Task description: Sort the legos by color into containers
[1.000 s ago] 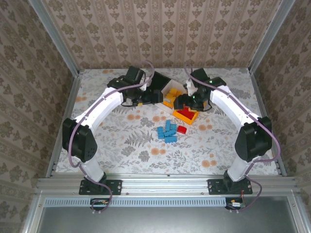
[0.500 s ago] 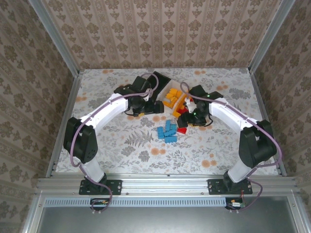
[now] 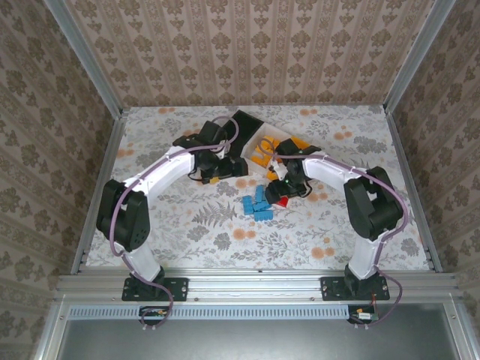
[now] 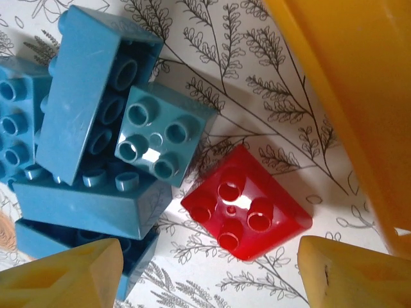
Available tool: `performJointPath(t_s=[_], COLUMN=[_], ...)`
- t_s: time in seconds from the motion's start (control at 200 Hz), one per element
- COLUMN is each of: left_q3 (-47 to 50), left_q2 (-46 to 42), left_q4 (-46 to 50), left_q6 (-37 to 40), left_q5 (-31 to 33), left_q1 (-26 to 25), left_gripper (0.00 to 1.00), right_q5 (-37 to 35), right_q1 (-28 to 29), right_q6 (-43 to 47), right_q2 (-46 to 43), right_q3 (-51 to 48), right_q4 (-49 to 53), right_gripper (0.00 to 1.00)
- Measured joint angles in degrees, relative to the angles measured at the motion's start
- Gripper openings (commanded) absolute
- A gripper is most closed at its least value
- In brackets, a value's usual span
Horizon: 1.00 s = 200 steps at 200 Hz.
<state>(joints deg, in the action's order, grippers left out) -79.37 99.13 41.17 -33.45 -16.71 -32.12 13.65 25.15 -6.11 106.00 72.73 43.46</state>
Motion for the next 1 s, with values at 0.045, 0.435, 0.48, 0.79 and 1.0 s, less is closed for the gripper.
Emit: performJointPath(t_s=[0.045,0.435,0.48,0.79,1.0], left_q3=[0.02,0.83,0.98,0.96,0.96], left_q2=[-0.11,-1.29,-1.29,-1.27,-1.27], left_q4=[0.0,0.17,0.15,0.11,1.07], left_q6=[0.0,0.0,0.0,0.0,0.02], left_q5=[0.0,-0.46,-0.63,-1.53,-1.53], left_q1=[0.35,0.61,0.61,0.61,0.61], left_gripper=[1.0,1.0,1.0,1.0,1.0], right_q5=[0.02,0.68,0.44,-4.66,-6.19], right_q1=[-0.02,-0.13,-0.15,-0.09,0.98], right_q6=[0.0,-0.61,-0.98,-1.53,-1.57], right_q2=[0.72,1.07,0.26,-1.01,-1.01], right_q3=[0.68,-0.63,-1.68,-4.39,-4.63], right_q4=[0.02,-2.05,-2.29,-2.78,-3.13], right_gripper=[0.73,0.66,0.66,0.6,0.6])
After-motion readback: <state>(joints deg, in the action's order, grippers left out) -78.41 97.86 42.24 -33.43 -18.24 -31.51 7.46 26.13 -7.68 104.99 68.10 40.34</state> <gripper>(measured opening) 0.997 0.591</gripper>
